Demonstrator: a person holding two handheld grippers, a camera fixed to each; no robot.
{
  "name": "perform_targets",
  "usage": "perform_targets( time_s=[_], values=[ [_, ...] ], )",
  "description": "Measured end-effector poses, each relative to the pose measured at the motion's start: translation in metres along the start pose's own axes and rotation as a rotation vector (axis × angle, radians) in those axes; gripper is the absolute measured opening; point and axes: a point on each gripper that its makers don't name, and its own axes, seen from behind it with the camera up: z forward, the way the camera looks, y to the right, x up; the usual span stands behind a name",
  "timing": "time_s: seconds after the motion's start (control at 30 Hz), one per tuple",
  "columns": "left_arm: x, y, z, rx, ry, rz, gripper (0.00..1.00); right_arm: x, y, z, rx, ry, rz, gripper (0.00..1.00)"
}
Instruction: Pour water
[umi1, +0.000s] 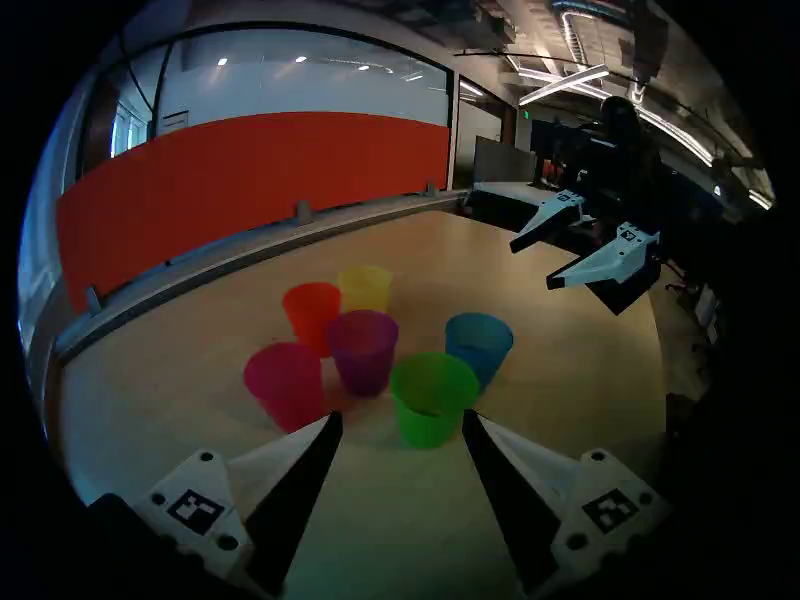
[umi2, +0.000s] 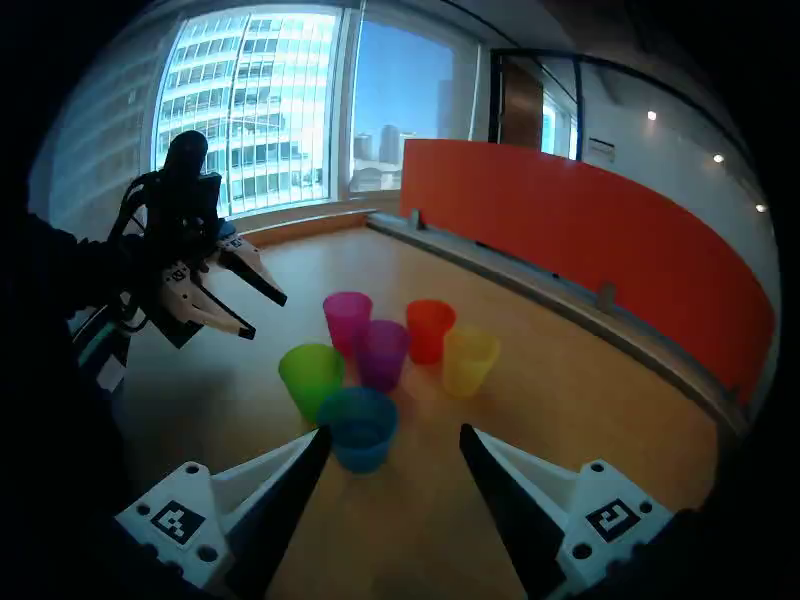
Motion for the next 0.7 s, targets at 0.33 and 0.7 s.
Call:
perform_targets(
  time_s=[0.33, 0.7],
  values=[
    [-0.015, 0.009, 0.016, -0.029, -0.036, 0.011, 0.89, -0.012, -0.001, 0.008, 0.005, -0.018, 0.006, 0.99],
    [-0.025, 0.014, 0.031, -0.054, -0.072, 0.019, 0.89, -0.014, 0.002, 0.012, 0.005, -0.023, 0.003, 0.99]
  ],
)
